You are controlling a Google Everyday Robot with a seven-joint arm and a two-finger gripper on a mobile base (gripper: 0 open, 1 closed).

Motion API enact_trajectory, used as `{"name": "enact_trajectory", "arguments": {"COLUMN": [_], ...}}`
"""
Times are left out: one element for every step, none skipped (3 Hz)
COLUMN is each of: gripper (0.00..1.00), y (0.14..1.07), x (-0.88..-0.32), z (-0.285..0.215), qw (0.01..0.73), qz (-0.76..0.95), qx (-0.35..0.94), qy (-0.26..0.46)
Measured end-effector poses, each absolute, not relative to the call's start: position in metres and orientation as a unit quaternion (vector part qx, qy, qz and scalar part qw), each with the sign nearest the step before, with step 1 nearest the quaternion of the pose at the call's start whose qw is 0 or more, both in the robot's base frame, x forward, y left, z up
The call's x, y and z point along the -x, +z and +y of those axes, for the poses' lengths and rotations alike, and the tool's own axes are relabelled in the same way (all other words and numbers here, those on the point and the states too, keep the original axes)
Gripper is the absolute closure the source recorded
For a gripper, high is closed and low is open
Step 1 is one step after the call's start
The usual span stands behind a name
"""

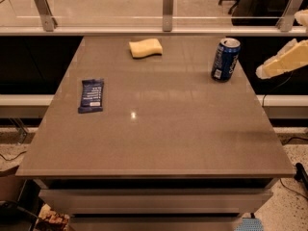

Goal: Move pepsi can near rxbar blueberry

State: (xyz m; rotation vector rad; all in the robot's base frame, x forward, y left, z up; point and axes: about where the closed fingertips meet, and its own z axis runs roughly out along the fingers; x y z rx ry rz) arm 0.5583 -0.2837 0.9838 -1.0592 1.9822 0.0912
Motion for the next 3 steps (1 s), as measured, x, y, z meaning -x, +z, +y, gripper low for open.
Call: {"name": "enact_trajectory", "arguments": {"gripper": [0.0,0.0,0.0], "y": [0.984,0.976,0.967], "x": [-0.559,-0.568,-0.583], "z": [-0.283,-0.283,-0.286], "qw": [0.433,0.457,0.489], "qz": [0.795,0.793,0.785], "qx": [0.423,0.399,0.369], "qy": [0.039,0.064,0.096]}}
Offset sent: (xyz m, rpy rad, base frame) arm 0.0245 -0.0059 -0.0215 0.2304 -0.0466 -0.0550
